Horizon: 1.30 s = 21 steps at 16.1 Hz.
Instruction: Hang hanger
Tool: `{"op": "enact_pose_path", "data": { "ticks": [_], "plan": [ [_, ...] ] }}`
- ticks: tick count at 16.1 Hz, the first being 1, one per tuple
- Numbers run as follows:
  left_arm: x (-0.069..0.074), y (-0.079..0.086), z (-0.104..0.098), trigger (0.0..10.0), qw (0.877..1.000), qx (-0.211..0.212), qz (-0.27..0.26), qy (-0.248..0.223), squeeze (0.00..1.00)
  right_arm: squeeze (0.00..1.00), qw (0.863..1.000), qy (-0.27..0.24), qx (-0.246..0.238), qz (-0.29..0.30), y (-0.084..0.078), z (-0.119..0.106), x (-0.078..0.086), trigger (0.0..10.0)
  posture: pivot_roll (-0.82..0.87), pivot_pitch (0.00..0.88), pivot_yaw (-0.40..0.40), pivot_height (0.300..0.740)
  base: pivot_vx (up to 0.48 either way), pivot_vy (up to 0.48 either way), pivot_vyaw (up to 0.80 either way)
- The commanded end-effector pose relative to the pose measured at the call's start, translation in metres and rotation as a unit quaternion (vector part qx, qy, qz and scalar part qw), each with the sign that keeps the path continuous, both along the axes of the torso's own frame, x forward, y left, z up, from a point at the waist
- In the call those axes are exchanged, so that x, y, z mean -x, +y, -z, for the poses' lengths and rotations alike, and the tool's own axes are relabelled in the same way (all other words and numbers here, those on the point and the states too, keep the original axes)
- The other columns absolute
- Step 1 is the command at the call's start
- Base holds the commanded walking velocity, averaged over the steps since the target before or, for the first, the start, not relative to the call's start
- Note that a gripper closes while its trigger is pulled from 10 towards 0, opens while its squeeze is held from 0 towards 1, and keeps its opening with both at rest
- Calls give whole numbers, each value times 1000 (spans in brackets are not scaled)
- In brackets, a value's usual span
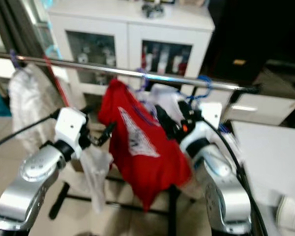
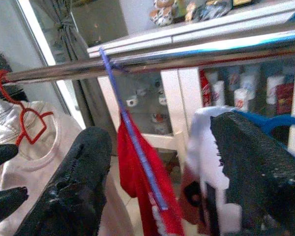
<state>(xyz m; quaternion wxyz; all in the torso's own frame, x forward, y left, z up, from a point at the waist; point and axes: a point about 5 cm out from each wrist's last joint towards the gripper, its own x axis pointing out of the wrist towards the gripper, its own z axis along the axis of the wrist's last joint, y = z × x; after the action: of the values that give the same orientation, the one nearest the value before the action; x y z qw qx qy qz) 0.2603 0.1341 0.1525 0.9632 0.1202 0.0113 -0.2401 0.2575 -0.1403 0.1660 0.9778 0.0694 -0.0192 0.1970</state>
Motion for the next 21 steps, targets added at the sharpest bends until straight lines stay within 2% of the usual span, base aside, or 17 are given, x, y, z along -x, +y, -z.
{"op": "enact_pose_path", "data": {
  "ticks": [1, 4, 5, 7, 9, 12, 15, 16, 17, 18, 19, 21],
  "plan": [
    [-1, 4, -3, 10000, 1000, -9, -9, -8, 0, 1000, 1000, -1, 1, -11, 5, -2, 1, 10000, 52, 0, -33, 740, 0, -375, 0],
    [-1, 3, -4, 10000, 1000, -7, 6, -9, 0, 1000, 1000, -9, 17, -23, 2, -5, -1, 10000, 55, 0, -25, 740, 0, -106, 0],
    [2, 2, -5, 10000, 1000, -8, 26, -11, 0, 1000, 999, -10, 22, -29, 1, -7, 0, 10000, 54, 0, -28, 740, 0, 0, 0],
    [11, 1, -3, 10000, 996, -1, 87, 18, 0, 1000, 998, -8, 28, -47, 0, -12, -1, 10000, 52, 0, -37, 740, 0, 0, 0],
    [17, 6, 1, 10000, 991, -10, 125, 45, 0, 1000, 995, 4, 56, -77, 4, -14, -1, 10000, 53, 0, -42, 740, 0, 0, 0],
    [19, 13, 3, 10000, 986, -36, 153, 59, 0, 1000, 994, 37, 89, -46, -2, -12, -12, 10000, 66, 0, -48, 740, 0, 0, 0],
    [21, 13, 2, 10000, 984, -33, 164, 64, 0, 1000, 994, 43, 98, -1, -16, -16, -23, 10000, 63, 0, -39, 740, 0, 0, 0],
    [23, 12, 2, 10000, 981, -27, 179, 68, 0, 404, 992, 53, 111, 9, -22, -20, -28, 10000, 52, 0, -35, 740, 0, 0, 0],
    [23, 11, 1, 10000, 980, -24, 184, 69, 0, 404, 992, 57, 115, 8, -23, -21, -29, 10000, 52, 0, -35, 740, 0, 0, 0],
    [24, 8, 3, 10000, 978, -22, 195, 72, 0, 0, 987, 99, 130, -11, -22, -14, -34, 10000, 41, 0, -28, 740, 0, 0, 0],
    [24, 6, 5, 10000, 977, -21, 200, 74, 0, 0, 982, 132, 134, -16, -23, -8, -38, 10000, 41, 0, -28, 740, 0, 0, 0],
    [26, 5, 5, 10000, 976, -23, 204, 76, 0, 0, 980, 141, 140, 10, -31, -8, -52, 10000, 52, 0, -33, 740, 0, 0, 0]
  ]
}}
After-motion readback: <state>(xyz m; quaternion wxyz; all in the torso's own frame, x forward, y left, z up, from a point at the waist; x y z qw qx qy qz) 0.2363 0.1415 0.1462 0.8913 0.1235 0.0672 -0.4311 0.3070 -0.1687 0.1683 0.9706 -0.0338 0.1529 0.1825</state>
